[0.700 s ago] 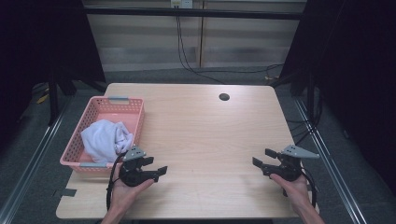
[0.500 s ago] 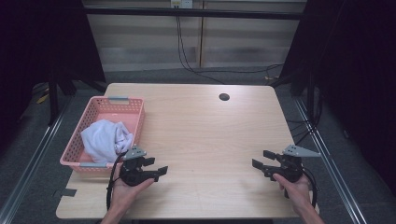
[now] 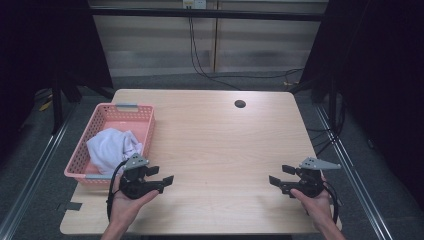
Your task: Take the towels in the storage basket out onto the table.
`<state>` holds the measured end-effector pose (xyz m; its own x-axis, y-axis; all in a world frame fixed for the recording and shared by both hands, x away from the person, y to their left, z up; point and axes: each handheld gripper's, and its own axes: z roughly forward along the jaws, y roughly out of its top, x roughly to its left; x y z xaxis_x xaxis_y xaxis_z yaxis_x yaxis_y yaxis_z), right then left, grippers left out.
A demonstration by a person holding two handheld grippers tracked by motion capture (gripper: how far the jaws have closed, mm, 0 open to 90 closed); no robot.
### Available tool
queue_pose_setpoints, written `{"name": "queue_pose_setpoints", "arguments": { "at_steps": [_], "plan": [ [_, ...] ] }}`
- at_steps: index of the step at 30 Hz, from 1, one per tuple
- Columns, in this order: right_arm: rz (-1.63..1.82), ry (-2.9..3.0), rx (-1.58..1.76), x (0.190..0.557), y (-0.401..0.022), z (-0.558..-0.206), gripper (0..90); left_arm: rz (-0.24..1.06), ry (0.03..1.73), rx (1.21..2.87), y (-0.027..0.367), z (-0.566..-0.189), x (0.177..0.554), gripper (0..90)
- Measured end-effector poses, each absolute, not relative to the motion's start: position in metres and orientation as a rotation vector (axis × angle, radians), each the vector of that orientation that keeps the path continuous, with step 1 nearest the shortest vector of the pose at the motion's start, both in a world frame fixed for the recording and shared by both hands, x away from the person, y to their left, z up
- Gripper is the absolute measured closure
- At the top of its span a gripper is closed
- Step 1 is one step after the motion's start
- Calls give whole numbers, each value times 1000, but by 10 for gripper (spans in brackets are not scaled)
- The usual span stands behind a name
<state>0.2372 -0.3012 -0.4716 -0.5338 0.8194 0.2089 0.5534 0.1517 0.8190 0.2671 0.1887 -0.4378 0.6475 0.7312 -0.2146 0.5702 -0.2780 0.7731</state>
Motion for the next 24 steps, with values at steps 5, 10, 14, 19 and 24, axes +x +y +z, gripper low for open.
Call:
{"name": "queue_pose_setpoints", "arguments": {
  "at_steps": [5, 10, 14, 19, 24],
  "plan": [
    [1344, 2183, 1320, 236, -297, -473, 258, 252, 1023, 1939, 209, -423, 274, 323],
    [1349, 2193, 1305, 237, -294, -473, 255, 297, 1054, 1909, 230, -411, 278, 285],
    [1337, 2197, 1307, 238, -294, -474, 246, 299, 1081, 1939, 250, -405, 285, 245],
    [1339, 2203, 1302, 237, -294, -474, 244, 342, 1138, 1928, 273, -397, 292, 228],
    [1328, 2208, 1296, 237, -293, -474, 244, 369, 1189, 1932, 289, -394, 298, 205]
  ]
}}
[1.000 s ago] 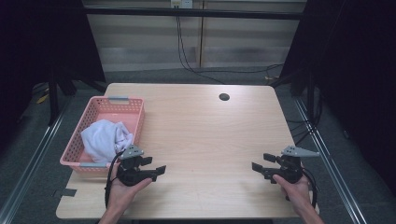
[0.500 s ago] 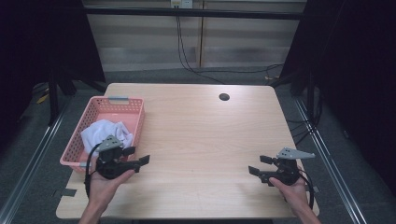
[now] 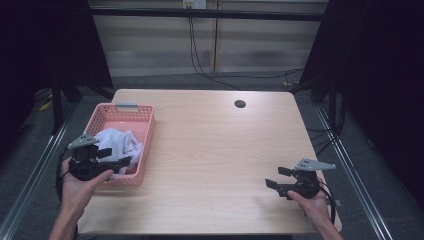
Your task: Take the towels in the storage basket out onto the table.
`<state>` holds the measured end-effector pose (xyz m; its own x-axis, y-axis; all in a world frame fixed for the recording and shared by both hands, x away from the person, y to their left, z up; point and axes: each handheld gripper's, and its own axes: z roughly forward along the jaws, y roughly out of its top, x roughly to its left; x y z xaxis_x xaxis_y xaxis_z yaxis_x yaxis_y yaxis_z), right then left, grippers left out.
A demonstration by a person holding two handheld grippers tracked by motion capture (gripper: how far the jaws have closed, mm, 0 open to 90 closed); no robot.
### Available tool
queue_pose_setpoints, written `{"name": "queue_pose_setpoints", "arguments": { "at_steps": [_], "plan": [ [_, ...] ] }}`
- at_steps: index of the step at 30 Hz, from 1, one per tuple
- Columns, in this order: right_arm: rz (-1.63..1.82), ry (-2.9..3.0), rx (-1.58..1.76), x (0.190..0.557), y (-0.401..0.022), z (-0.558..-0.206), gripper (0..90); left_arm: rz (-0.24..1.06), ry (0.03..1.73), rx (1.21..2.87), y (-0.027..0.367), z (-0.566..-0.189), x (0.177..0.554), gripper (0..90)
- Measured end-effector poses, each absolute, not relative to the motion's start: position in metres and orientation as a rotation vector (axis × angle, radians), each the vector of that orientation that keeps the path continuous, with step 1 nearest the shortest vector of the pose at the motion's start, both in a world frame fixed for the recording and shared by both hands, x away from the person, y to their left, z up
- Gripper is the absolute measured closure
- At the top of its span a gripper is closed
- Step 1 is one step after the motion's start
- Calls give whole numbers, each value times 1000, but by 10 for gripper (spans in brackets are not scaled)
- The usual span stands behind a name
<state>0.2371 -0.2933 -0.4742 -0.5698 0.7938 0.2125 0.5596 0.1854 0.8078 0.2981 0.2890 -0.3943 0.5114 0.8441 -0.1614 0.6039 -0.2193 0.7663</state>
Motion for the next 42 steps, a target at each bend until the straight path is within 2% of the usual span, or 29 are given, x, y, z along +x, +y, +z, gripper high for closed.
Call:
{"name": "queue_pose_setpoints", "arguments": {
  "at_steps": [6, 14, 22, 32, 38, 42],
  "plan": [
    [1323, 2222, 1292, 239, -291, -476, 244, 393, 1198, 1981, 298, -390, 307, 162],
    [1319, 2235, 1283, 239, -290, -476, 241, 418, 1270, 2016, 322, -391, 327, 161],
    [1308, 2248, 1286, 240, -288, -477, 239, 339, 1329, 2073, 345, -411, 355, 165],
    [1305, 2263, 1279, 241, -287, -478, 228, 229, 1284, 2140, 323, -420, 371, 159],
    [1306, 2274, 1282, 240, -285, -478, 226, 257, 1342, 2306, 301, -431, 388, 121],
    [1308, 2277, 1281, 240, -285, -478, 226, 197, 1377, 2287, 309, -432, 395, 121]
  ]
}}
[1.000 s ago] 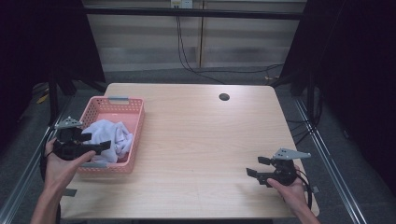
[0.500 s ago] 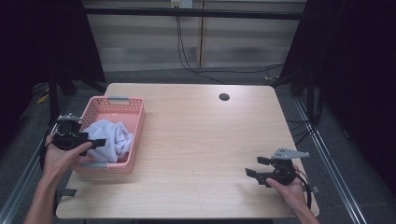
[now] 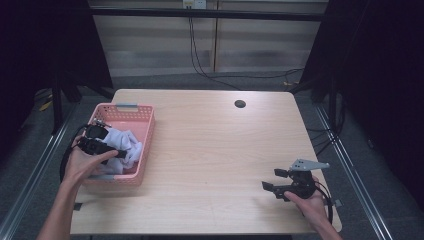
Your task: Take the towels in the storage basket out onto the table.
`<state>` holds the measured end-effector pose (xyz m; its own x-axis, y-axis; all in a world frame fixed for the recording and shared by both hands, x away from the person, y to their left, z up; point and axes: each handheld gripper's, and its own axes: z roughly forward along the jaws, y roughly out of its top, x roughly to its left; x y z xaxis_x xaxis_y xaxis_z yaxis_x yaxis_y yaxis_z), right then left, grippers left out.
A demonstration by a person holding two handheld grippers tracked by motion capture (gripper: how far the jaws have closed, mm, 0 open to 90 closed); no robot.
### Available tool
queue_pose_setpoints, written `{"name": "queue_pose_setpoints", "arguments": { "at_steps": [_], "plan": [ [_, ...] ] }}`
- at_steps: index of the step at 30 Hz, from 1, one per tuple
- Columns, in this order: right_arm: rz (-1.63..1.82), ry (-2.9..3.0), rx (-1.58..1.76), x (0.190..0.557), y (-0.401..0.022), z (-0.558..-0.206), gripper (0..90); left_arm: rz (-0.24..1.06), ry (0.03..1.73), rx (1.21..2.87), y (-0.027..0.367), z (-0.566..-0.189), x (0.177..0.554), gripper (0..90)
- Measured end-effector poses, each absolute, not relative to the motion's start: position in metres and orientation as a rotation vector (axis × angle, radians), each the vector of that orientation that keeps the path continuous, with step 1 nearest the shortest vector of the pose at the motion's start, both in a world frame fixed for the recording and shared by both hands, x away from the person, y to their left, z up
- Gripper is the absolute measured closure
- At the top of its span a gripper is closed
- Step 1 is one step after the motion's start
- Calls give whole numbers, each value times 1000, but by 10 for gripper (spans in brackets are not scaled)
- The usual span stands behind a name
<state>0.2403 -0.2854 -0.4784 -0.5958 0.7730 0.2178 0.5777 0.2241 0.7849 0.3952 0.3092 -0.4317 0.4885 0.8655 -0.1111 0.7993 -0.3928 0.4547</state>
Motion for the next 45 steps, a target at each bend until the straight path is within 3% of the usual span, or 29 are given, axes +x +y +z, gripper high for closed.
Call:
{"name": "queue_pose_setpoints", "arguments": {
  "at_steps": [6, 11, 23, 28, 32, 37, 45],
  "plan": [
    [1301, 2285, 1281, 240, -285, -479, 226, 131, 1360, 2309, 322, -439, 399, 127],
    [1296, 2298, 1278, 241, -283, -480, 226, 87, 1390, 2381, 311, -449, 407, 1],
    [1297, 2319, 1273, 241, -282, -481, 217, 255, 1467, 2614, 283, -465, 424, 18],
    [1304, 2327, 1269, 240, -281, -480, 217, 286, 1473, 2610, 285, -461, 423, 146],
    [1303, 2326, 1268, 240, -281, -480, 217, 307, 1481, 2522, 299, -455, 419, 357],
    [1294, 2333, 1278, 241, -281, -480, 217, 275, 1481, 2476, 307, -450, 418, 451],
    [1290, 2326, 1292, 244, -281, -481, 214, 213, 1451, 2354, 324, -445, 408, 507]
  ]
}}
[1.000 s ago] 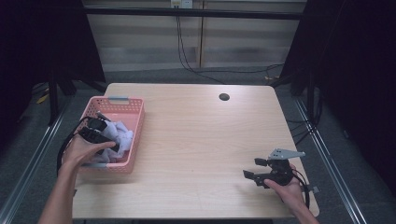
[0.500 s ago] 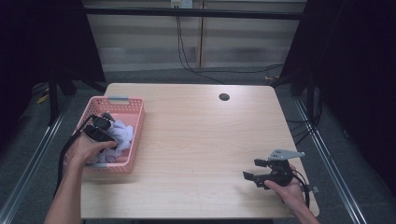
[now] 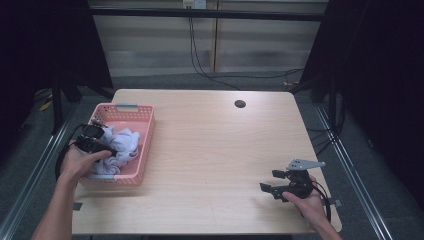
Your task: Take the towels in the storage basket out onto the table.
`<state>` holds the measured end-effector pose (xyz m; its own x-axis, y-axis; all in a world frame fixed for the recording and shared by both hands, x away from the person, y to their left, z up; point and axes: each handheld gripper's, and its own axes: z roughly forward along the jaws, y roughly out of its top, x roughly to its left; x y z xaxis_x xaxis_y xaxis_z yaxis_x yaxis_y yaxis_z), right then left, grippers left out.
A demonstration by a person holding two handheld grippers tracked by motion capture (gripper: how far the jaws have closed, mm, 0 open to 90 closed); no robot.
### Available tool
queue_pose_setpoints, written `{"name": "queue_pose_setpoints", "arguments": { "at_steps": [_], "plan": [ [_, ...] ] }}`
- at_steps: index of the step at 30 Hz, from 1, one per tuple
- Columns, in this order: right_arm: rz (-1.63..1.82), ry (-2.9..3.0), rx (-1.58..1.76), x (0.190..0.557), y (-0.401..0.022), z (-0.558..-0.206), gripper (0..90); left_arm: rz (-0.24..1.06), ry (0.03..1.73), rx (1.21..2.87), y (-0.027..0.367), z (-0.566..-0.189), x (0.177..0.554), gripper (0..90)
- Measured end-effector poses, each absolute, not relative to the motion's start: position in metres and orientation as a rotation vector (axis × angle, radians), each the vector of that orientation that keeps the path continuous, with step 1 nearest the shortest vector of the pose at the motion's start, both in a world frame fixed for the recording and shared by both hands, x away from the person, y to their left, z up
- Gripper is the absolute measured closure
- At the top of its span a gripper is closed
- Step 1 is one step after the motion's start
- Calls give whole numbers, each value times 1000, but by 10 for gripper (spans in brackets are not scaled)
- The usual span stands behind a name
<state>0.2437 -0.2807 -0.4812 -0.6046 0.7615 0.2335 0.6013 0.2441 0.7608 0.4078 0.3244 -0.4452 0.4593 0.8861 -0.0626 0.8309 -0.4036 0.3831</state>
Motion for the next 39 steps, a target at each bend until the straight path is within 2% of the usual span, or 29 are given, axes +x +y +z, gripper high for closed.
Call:
{"name": "queue_pose_setpoints", "arguments": {
  "at_steps": [15, 25, 33, 39],
  "plan": [
    [1295, 2312, 1303, 243, -283, -480, 208, 148, 1387, 2123, 338, -424, 396, 514],
    [1298, 2301, 1307, 244, -284, -478, 193, 146, 1345, 2092, 345, -411, 394, 511],
    [1300, 2293, 1320, 244, -286, -479, 193, 136, 1379, 1989, 351, -405, 396, 509],
    [1304, 2279, 1330, 243, -288, -478, 193, 143, 1333, 1998, 351, -394, 394, 507]
  ]
}}
